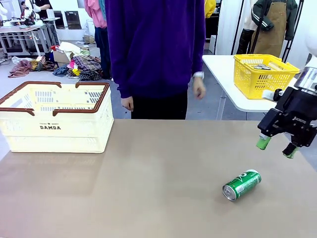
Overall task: Place the drinks into the Shopping basket.
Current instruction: Pick up one drink and place it into the Shopping basket.
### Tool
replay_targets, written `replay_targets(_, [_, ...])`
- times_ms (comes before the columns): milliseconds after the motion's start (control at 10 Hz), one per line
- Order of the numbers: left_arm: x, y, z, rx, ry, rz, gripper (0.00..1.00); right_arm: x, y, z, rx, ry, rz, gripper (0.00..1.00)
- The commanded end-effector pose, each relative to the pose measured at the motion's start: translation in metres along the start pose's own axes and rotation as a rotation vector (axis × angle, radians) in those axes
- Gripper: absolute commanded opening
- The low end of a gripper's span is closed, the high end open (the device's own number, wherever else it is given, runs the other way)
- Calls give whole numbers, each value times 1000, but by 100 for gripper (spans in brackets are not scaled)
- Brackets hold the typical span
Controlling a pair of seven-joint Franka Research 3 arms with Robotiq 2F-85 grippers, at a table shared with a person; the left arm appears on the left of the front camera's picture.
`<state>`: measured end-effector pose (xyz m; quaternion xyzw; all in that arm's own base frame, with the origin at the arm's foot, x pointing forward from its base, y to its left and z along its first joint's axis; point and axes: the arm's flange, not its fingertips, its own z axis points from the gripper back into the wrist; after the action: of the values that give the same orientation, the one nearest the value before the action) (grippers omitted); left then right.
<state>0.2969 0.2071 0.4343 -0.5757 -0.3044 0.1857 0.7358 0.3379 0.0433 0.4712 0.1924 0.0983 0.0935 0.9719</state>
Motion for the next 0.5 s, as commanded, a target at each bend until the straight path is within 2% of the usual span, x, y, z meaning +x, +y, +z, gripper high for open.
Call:
replay_targets(0, [-2,-2,3,-2,12,0,100,7,6,-5,-78,0,621,100])
replay_targets(100, [-2,-2,3,-2,12,0,100,10,9,-12,-129,57,1033,100])
replay_targets(200, [-2,-2,3,-2,12,0,100,14,7,-21,-209,46,1418,100])
replay_targets(300, [-2,-2,3,-2,12,0,100,14,9,-34,-391,-10,1707,100])
replay_targets(400, [-2,-2,3,-2,12,0,100,16,11,-44,-502,-181,1915,100])
